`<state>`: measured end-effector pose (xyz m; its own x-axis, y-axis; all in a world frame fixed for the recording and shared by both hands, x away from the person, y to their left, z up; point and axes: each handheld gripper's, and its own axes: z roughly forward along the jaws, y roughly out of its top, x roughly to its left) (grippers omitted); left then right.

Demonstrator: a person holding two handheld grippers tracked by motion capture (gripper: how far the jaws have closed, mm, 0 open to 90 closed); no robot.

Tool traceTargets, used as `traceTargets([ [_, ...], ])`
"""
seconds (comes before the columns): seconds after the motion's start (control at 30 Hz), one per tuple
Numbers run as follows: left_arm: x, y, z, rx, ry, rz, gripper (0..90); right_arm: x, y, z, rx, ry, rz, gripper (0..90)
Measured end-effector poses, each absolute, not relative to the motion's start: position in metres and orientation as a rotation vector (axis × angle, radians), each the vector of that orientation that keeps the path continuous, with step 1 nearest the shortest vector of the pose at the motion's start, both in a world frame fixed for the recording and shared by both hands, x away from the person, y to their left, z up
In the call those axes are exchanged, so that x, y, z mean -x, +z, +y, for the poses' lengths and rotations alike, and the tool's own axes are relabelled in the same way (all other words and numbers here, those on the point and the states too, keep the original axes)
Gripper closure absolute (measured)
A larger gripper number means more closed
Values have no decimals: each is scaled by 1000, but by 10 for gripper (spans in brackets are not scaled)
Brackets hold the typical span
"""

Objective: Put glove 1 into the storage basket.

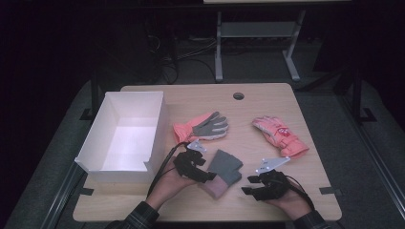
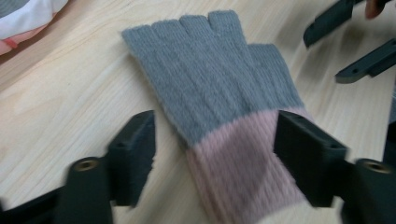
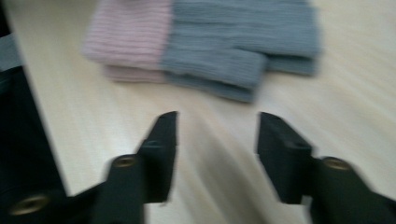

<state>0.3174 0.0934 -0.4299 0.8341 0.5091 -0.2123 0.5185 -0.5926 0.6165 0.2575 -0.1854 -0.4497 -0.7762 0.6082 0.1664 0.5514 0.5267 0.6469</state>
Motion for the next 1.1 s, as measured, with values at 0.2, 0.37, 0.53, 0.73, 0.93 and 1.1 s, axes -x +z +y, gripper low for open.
traceTargets([
  [0.2,-322,-434,78,-2332,0,750,143,-262,-453,-204,-1085,1092,2599,219],
  [0.37,-325,-441,65,-2359,5,738,129,-265,-454,-219,-1126,1108,2531,144],
  [0.53,-325,-451,53,-2399,39,754,126,-266,-455,-221,-1154,1088,2507,138],
  [0.73,-325,-458,55,-2397,36,757,127,-266,-456,-219,-1129,1085,2507,135],
  [0.93,-323,-457,54,-2415,37,738,192,-267,-455,-220,-1139,1088,2498,130],
  [1.1,-322,-454,54,-2422,-28,690,383,-267,-455,-219,-1121,1080,2497,129],
])
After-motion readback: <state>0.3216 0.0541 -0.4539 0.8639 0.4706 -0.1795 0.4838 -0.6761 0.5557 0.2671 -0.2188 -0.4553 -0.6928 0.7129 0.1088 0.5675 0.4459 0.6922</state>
